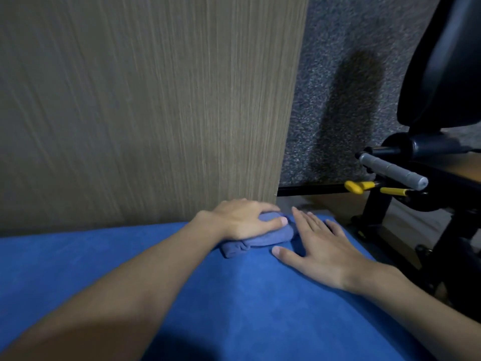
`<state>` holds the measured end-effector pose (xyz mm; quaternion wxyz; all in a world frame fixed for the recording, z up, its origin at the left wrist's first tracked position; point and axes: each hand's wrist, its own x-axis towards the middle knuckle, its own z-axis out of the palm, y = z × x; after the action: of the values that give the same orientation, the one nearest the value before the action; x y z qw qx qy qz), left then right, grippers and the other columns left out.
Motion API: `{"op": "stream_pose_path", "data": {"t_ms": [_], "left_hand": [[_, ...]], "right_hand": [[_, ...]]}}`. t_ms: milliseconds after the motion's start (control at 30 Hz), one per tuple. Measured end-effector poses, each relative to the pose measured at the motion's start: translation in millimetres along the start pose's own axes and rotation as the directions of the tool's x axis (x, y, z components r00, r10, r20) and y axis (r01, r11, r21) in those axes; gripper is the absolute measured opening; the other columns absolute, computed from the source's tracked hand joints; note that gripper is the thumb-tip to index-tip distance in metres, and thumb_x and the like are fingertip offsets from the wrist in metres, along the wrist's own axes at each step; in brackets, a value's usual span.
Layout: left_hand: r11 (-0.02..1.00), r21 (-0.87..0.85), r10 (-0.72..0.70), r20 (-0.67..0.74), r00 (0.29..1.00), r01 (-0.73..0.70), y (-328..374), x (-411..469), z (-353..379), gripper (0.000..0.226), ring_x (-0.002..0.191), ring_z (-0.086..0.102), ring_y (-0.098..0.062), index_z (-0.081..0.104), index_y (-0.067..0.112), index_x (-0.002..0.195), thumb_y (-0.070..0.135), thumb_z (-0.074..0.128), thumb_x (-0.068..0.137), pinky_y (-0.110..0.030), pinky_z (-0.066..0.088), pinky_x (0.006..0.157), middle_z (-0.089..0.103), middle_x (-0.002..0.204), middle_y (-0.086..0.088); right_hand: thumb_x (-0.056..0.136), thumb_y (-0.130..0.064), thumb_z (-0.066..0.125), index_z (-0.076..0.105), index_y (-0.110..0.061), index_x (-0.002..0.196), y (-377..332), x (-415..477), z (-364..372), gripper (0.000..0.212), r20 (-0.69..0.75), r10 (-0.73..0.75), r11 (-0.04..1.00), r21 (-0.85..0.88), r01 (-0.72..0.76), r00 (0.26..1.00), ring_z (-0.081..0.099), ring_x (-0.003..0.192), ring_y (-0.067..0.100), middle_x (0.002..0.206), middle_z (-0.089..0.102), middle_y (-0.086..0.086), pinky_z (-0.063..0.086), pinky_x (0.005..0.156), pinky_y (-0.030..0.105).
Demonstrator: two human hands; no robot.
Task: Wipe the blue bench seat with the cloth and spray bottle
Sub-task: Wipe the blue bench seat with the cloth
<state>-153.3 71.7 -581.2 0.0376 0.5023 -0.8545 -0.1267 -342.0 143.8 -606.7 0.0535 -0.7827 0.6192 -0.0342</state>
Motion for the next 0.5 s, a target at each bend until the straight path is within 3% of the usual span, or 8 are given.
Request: {"op": "stream_pose_path", "data": {"t_ms": [133, 233, 333, 500], "left_hand": [[1.000, 0.023, 0.002, 0.002, 1.000, -0.002, -16, -16, -4, 0.063, 0.131, 0.047, -0.016, 0.036, 0.059, 0.136, 0.083, 0.035, 0.079, -0.042, 0.038, 0.105, 0.052, 0.140, 0.020], [0.999, 0.036, -0.009, -0.011, 1.000, 0.010, -38, -36, -6, 0.061, 0.126, 0.049, -0.015, 0.032, 0.062, 0.133, 0.084, 0.032, 0.076, -0.043, 0.038, 0.106, 0.056, 0.133, 0.015], [0.999, 0.033, -0.027, -0.016, 1.000, 0.027, -57, -53, -9, 0.053, 0.120, 0.052, -0.011, 0.032, 0.066, 0.128, 0.084, 0.030, 0.077, -0.040, 0.040, 0.104, 0.057, 0.123, 0.017], [0.997, 0.052, -0.057, -0.078, 0.995, 0.061, -32, -36, -3, 0.056, 0.126, 0.050, -0.011, 0.043, 0.051, 0.134, 0.077, 0.034, 0.085, -0.033, 0.038, 0.095, 0.055, 0.136, 0.021]], "right_hand": [[0.058, -0.095, 0.002, -0.006, -0.019, 0.154, 0, 0, 0, 0.123, 0.011, 0.002, 1.000, -0.013, -0.002, 1.000, -0.004, 0.150, 0.012, 0.164, 0.000, -0.003, 0.002, 0.121, 0.043], [0.078, -0.084, 0.016, -0.004, -0.021, 0.155, -1, -2, -1, 0.101, 0.005, -0.004, 1.000, -0.021, 0.004, 1.000, -0.004, 0.150, 0.013, 0.164, 0.000, -0.002, 0.001, 0.120, 0.044], [0.086, -0.077, 0.021, -0.004, -0.023, 0.155, -4, -2, -6, 0.091, 0.039, 0.010, 0.998, -0.059, -0.008, 0.999, -0.005, 0.150, 0.017, 0.164, 0.000, 0.002, -0.001, 0.120, 0.047], [0.088, -0.074, 0.027, -0.003, -0.014, 0.155, -35, 7, -8, 0.095, 0.091, 0.025, 0.999, 0.019, -0.027, 0.996, -0.008, 0.150, 0.021, 0.164, -0.003, 0.005, -0.002, 0.118, 0.055]]}}
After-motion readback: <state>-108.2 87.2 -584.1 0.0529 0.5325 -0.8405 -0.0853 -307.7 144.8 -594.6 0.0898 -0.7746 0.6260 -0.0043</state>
